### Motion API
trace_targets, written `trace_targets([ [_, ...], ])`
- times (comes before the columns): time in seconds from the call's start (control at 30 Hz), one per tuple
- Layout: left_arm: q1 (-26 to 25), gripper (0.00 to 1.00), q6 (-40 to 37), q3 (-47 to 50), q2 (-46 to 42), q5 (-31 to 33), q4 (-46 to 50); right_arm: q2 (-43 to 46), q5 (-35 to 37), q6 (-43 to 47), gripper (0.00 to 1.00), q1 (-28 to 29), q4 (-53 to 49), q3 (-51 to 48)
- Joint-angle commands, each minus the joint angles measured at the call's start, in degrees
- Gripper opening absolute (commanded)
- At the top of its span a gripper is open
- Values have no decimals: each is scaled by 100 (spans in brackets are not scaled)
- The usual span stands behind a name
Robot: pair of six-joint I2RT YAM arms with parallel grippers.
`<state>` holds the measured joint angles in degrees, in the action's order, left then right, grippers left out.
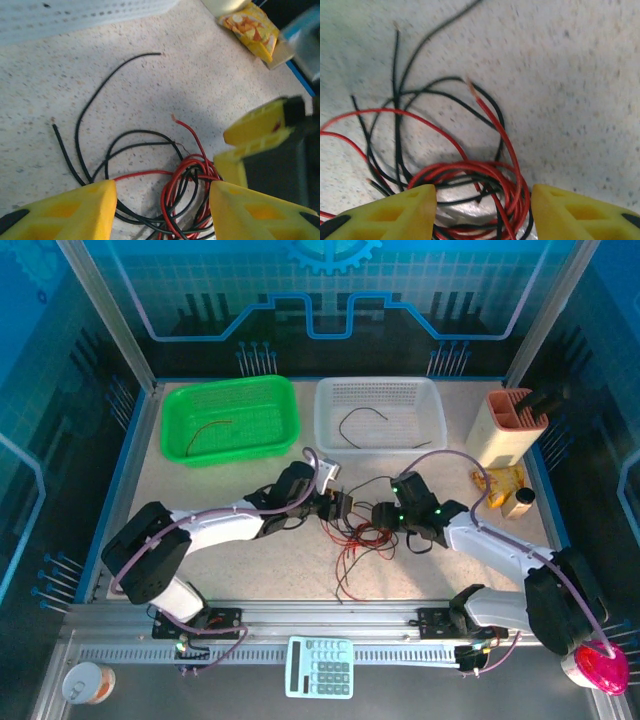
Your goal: Untangle the cables
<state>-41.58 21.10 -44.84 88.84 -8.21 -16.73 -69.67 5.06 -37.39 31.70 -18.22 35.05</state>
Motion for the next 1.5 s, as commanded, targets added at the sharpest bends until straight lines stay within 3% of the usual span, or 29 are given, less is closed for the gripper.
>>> trace_targets([
  [0.0, 131, 53, 109, 72, -341, 133, -56, -195, 174, -82, 58, 208, -157, -84],
  [0.17, 183, 54, 69, 72, -563, 212, -14, -767, 353, -189, 58, 400, -16, -1],
  [0.3, 208, 54, 52, 72, -678, 232, 20, -1367, 417, -219, 51, 501, 126, 158],
  [0.37, 226, 55, 52, 81, -722, 241, 21, -1575, 474, -253, 38, 540, 175, 234],
  [0.5, 246, 55, 26, 111, -818, 233, 65, -1551, 463, -245, 0, 564, 212, 430],
  [0.83, 292, 62, -159, 123, -992, -124, 123, -172, 57, 448, 0, 516, -147, 1503],
  [1.03, 291, 66, -296, -40, -906, -215, 277, 88, -228, 618, 0, 441, -249, 2043],
  [1.47, 585, 69, -227, 105, -970, 670, 276, 355, -553, 561, 0, 427, -59, 1973],
])
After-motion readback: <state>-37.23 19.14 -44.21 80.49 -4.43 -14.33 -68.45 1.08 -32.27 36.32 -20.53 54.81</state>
